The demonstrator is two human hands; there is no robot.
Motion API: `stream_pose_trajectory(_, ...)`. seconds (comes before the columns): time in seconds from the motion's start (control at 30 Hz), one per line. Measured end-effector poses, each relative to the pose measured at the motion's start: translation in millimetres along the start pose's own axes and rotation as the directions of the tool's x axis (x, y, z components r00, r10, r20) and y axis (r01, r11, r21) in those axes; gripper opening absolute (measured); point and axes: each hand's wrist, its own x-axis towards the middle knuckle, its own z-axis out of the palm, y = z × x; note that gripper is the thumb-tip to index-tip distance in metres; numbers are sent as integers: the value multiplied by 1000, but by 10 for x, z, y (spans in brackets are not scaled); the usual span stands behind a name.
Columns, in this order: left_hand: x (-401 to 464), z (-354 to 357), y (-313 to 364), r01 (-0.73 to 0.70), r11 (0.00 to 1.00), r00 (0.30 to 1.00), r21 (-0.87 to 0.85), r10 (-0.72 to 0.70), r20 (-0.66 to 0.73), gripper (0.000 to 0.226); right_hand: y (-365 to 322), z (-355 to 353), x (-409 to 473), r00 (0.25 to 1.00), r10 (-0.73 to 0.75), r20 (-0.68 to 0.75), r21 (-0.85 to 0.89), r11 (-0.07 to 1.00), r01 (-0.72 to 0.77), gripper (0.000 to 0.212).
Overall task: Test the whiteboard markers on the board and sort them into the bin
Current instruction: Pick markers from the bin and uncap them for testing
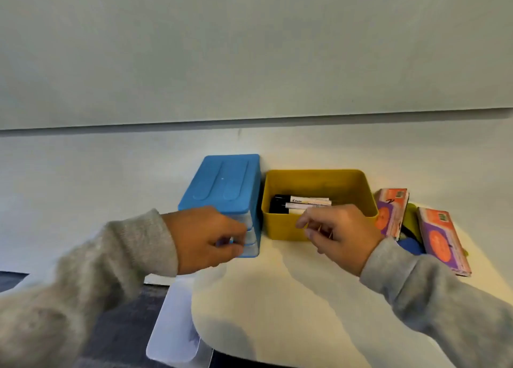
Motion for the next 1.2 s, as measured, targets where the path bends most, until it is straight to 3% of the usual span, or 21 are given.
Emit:
stream_pose_trajectory(0.1,246,-244,1,-135,991,955,-21,124,-270,15,110,-284,284,993,117,16,-70,991,-115,12)
stream_pose_trajectory(0.2,574,-336,-113,-147,987,893,-63,105,-437,12,236,-400,560,970,224,94,-241,950,-196,14)
stream_pose_trajectory(0.33,1030,-230,-224,-140,989,916,-47,112,-385,12,355,-332,813,882,379,280,-442,867,-232,25)
stream_pose_trajectory(0.6,1317,-28,-197,-169,976,891,-139,92,-444,10,661,-16,1034,805,508,307,-614,752,-240,25)
stream_pose_trajectory(1.0,1419,-99,-167,-194,961,893,-195,91,-441,16,635,-33,1099,798,484,360,-674,726,-137,12)
stream_pose_trajectory(1.2,1473,-131,-159,-184,970,895,-159,98,-436,31,528,-359,1046,871,402,282,-550,811,-196,10)
